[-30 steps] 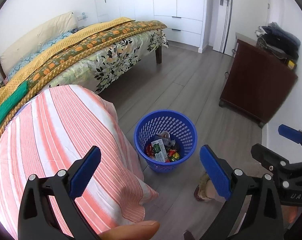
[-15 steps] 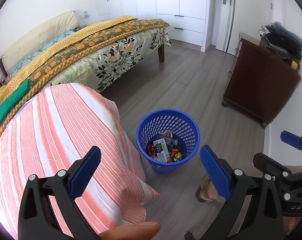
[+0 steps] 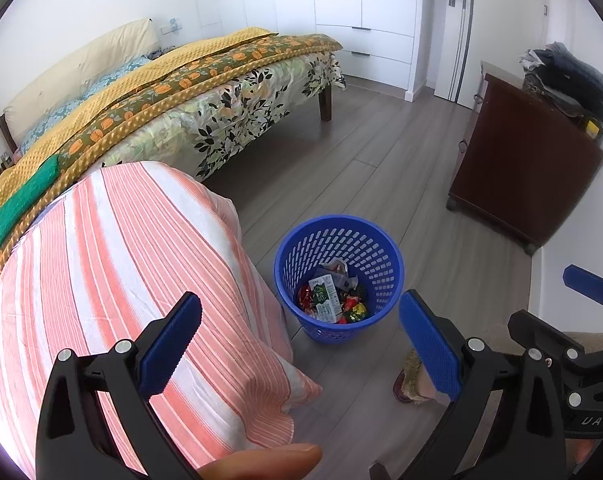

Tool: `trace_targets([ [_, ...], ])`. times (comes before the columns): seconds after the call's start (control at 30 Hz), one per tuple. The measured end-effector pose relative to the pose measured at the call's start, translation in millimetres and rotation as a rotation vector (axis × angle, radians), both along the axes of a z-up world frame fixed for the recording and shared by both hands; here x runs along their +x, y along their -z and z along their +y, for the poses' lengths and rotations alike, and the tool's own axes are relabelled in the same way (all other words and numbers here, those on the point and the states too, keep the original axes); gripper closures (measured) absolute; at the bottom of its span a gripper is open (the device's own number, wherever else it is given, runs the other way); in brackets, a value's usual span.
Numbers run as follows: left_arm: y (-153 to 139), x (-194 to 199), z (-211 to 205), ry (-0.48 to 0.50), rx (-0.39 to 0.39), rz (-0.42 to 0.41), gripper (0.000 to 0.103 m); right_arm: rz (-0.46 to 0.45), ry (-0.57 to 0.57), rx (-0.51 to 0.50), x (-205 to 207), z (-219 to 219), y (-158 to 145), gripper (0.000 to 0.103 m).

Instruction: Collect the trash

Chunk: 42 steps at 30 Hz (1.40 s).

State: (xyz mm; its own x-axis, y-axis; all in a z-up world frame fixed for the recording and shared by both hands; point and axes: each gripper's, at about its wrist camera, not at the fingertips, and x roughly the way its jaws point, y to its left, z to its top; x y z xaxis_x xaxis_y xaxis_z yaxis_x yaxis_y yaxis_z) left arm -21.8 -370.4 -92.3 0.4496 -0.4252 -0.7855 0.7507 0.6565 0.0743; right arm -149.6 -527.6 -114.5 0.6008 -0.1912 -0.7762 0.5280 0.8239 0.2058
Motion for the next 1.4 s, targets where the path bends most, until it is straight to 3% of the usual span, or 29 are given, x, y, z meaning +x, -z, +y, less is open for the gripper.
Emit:
trace_targets([
  [1.4,3.6,4.5,2.7,-0.006,0.002,0.003,0.005,0.005,-0.013,-0.001,2.9,2.3,3.0,0.005],
])
